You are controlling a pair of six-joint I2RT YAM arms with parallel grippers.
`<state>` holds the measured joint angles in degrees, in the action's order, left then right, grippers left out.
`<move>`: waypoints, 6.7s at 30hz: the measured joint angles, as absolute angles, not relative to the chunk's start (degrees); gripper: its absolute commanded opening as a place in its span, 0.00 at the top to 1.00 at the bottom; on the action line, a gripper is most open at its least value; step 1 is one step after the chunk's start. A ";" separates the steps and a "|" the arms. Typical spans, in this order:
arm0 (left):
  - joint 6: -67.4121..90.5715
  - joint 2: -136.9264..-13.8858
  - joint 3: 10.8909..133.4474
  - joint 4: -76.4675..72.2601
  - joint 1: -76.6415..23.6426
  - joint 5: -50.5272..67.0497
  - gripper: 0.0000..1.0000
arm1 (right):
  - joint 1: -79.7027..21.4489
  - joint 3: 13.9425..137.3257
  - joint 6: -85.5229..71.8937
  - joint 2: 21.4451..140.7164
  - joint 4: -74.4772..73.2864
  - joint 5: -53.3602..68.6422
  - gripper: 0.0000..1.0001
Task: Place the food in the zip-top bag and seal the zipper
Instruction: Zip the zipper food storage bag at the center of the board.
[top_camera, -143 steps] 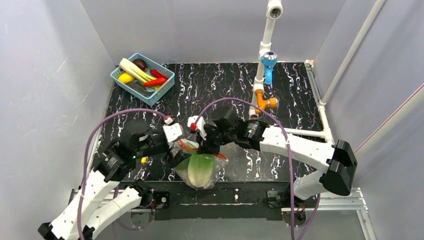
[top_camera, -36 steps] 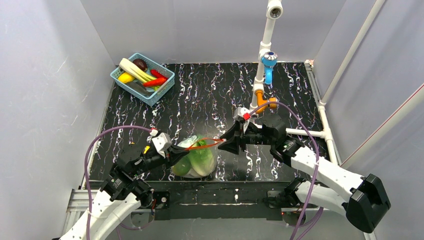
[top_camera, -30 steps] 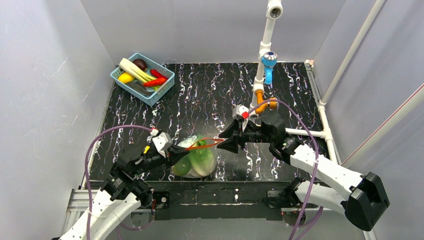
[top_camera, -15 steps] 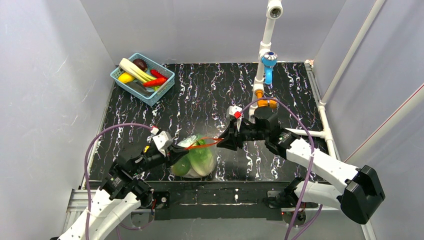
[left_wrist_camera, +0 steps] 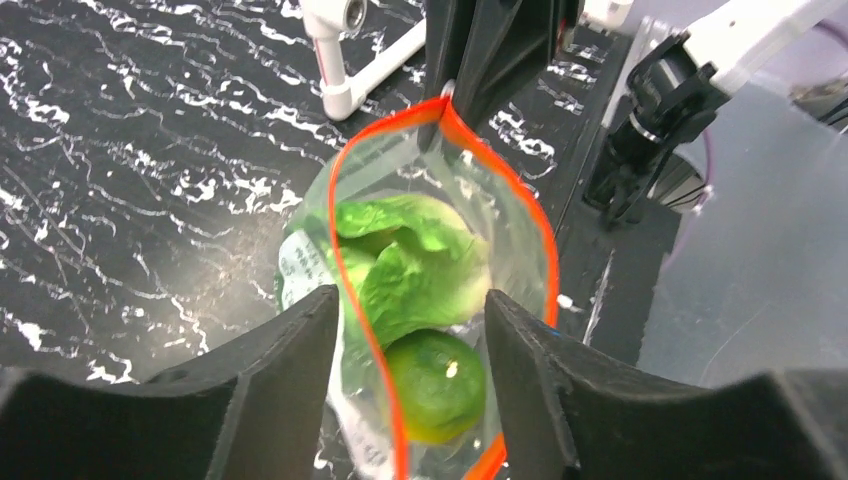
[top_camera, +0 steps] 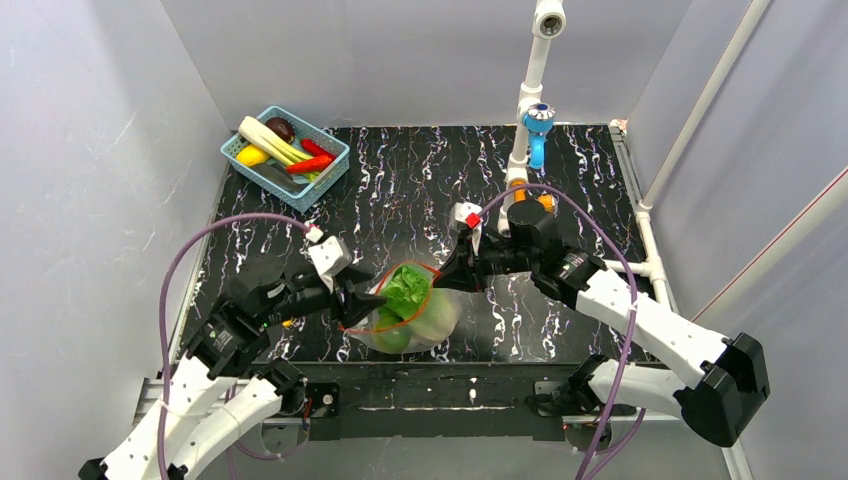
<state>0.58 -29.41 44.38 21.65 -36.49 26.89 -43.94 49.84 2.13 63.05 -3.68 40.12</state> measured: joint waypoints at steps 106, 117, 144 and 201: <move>-0.47 -56.93 53.74 2.98 -41.43 40.42 0.69 | -44.01 46.72 -14.39 66.50 12.88 49.89 0.99; -2.33 -56.75 53.78 4.47 -41.76 41.32 1.00 | -44.01 46.72 -14.46 66.48 12.80 48.97 0.99; -0.82 -47.42 49.60 10.85 -42.09 32.88 1.00 | -44.66 34.11 -28.45 59.00 31.44 35.18 0.99; 6.44 -36.27 41.63 24.01 -41.45 24.16 1.00 | -60.29 42.70 -2.87 52.82 -4.25 -0.40 0.18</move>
